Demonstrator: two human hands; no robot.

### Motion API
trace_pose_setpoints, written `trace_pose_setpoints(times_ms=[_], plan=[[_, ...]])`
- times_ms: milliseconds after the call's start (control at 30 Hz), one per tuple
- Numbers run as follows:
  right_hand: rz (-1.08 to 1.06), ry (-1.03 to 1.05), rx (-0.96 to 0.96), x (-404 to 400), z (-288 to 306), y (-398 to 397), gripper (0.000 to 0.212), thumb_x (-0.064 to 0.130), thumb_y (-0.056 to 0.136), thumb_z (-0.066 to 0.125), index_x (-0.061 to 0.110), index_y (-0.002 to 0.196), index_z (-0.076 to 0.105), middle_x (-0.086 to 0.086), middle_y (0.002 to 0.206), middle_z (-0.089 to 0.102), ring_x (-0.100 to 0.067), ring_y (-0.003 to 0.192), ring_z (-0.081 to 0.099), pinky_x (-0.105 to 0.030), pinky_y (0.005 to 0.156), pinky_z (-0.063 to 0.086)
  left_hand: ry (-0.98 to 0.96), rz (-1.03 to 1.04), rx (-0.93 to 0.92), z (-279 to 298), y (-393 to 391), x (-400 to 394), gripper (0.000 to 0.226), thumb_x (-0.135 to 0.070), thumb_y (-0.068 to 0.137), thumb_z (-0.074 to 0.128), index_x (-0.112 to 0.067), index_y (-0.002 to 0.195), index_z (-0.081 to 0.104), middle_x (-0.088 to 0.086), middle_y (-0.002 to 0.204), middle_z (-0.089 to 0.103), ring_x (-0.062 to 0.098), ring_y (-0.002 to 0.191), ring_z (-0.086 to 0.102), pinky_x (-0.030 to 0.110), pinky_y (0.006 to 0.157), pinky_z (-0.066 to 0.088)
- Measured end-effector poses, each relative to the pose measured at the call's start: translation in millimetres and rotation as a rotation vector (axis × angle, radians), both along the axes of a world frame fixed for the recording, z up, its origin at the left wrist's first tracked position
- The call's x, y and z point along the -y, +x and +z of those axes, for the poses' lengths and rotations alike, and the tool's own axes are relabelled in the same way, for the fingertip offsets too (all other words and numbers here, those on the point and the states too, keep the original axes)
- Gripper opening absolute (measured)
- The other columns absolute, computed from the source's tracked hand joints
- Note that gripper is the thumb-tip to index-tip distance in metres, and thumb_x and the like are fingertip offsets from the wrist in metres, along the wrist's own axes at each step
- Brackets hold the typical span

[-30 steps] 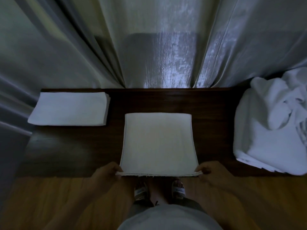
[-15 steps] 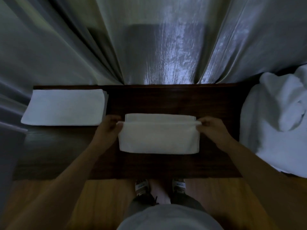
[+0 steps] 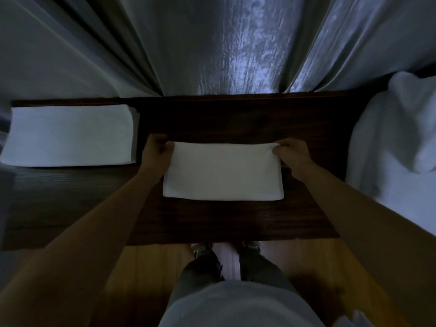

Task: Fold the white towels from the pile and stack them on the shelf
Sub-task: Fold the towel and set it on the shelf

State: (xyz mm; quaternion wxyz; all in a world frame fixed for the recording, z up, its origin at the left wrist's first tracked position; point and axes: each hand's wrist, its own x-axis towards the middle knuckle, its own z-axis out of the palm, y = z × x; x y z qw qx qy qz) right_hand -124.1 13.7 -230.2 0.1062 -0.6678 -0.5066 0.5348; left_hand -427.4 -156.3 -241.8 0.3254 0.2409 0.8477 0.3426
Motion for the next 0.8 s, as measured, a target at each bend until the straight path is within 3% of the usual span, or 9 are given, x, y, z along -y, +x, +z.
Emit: trace_pose_setpoints(times_ms=[167,267,367,433,500,567,633,733,800], plan=[[0.023,-0.004,0.038,-2.8,-5.9,-0.4,0.018,0.011,0.098,0.058,0.01,0.114,0.065,-0.007,0.112,0.061,-0.023,0.105,0.058,-0.041,0.088,0.055,-0.01,-0.01,-0.01,-6.5,-0.1,-1.6,0.037,-0.026,0.103,0.054,-0.014,0.137,0.045,0.002,0.122,0.055,0.016,0.107,0.053,0.034,0.088,0.044],[0.028,-0.014,0.051,-5.2,-8.2,-1.6,0.016,0.014,0.099,0.058,0.013,0.113,0.063,-0.008,0.116,0.062,-0.026,0.107,0.06,-0.047,0.092,0.057,0.001,-0.017,-0.04,-5.9,2.3,-3.8,0.036,-0.024,0.104,0.051,-0.011,0.137,0.043,0.003,0.118,0.057,0.016,0.102,0.054,0.034,0.086,0.043],[0.0,-0.02,0.054,-6.2,-9.9,-2.8,0.012,0.016,0.098,0.06,0.016,0.11,0.061,-0.009,0.117,0.062,-0.025,0.107,0.06,-0.044,0.09,0.056,0.002,-0.001,-0.049,-6.2,5.6,-5.7,0.037,-0.025,0.104,0.053,-0.009,0.136,0.042,0.007,0.121,0.059,0.016,0.102,0.055,0.034,0.085,0.043],[-0.011,0.023,0.072,-4.2,-12.5,-2.5,0.018,0.017,0.097,0.063,0.014,0.115,0.062,-0.007,0.116,0.061,-0.025,0.109,0.06,-0.04,0.087,0.054,-0.02,0.03,-0.036,-7.2,4.9,-7.9,0.041,-0.029,0.102,0.056,-0.008,0.135,0.042,0.01,0.124,0.061,0.018,0.104,0.056,0.033,0.086,0.044],[0.04,0.199,0.176,6.1,-10.9,-2.6,0.034,0.02,0.095,0.065,0.009,0.126,0.058,-0.01,0.118,0.06,-0.023,0.106,0.058,-0.034,0.082,0.049,-0.026,0.022,-0.141,-5.6,4.7,-6.3,0.043,-0.033,0.1,0.057,-0.007,0.132,0.045,0.012,0.125,0.061,0.024,0.108,0.059,0.033,0.086,0.045],[0.23,0.544,0.354,28.2,-11.2,-5.0,0.041,0.022,0.092,0.065,0.008,0.129,0.055,-0.015,0.123,0.058,-0.028,0.11,0.055,-0.038,0.088,0.049,0.021,-0.113,-0.426,-3.7,12.1,0.8,0.039,-0.035,0.099,0.055,-0.007,0.127,0.051,0.015,0.124,0.058,0.029,0.114,0.057,0.036,0.09,0.046],[0.507,0.774,0.343,58.9,-14.2,-18.4,0.041,0.022,0.092,0.063,0.009,0.13,0.056,-0.018,0.127,0.057,-0.034,0.12,0.052,-0.049,0.1,0.047,0.122,-0.359,-0.652,-2.9,36.3,7.3,0.037,-0.03,0.1,0.055,-0.007,0.128,0.054,0.017,0.13,0.056,0.032,0.122,0.052,0.043,0.101,0.046],[0.835,0.756,0.275,94.4,-31.0,-50.7,0.056,0.032,0.096,0.056,0.005,0.145,0.047,-0.023,0.153,0.041,-0.039,0.144,0.036,-0.054,0.119,0.031,0.109,-0.75,-0.691,-8.9,81.1,6.7,0.051,-0.029,0.099,0.059,-0.008,0.144,0.048,0.018,0.155,0.04,0.033,0.147,0.032,0.05,0.12,0.03],[0.997,0.722,0.391,105.5,-43.9,-69.2,0.083,0.052,0.092,0.046,0.003,0.157,0.028,-0.023,0.165,0.021,-0.04,0.154,0.015,-0.057,0.124,0.015,0.002,-0.901,-0.675,-21.3,96.9,2.8,0.069,-0.037,0.1,0.056,-0.007,0.156,0.029,0.017,0.166,0.02,0.034,0.155,0.012,0.051,0.126,0.015]])
